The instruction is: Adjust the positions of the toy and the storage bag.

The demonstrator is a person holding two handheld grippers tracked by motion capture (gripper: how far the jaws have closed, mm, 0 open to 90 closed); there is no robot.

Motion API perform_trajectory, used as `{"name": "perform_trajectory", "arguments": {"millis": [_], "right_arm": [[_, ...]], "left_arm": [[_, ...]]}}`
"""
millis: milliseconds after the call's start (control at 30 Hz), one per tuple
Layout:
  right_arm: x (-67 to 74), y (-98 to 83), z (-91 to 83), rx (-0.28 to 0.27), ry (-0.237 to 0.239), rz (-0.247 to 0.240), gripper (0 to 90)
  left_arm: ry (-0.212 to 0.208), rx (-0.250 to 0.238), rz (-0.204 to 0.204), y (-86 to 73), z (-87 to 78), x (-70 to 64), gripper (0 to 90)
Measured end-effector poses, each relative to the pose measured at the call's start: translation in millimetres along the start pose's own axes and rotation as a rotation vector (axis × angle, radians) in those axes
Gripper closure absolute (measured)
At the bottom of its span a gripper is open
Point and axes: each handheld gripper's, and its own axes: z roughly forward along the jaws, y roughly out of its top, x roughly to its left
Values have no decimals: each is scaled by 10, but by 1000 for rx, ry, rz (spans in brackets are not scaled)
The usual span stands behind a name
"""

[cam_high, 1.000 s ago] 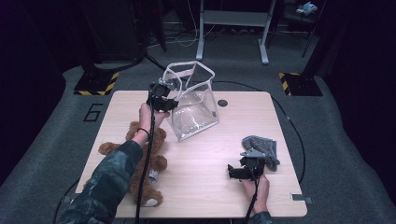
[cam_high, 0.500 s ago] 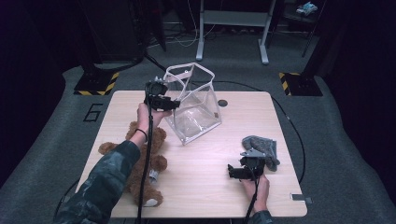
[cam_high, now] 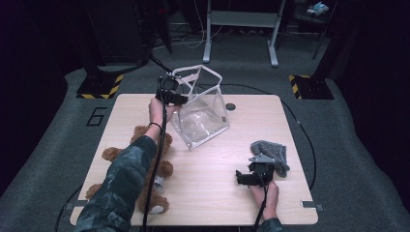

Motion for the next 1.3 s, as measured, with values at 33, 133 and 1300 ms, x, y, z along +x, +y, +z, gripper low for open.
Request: {"name": "perform_trajectory", "arguments": {"millis": [33, 133, 1300], "right_arm": [[2, 0, -2, 1, 0, 1, 30], [2, 0, -2, 1, 0, 1, 30], [54, 194, -146, 2, 6, 30, 64]], "left_arm": [[8, 7, -1, -28, 22, -16, 749], [-37, -2, -48, -89, 7, -42, 869], [-112, -92, 69, -697, -632, -525, 314]]}}
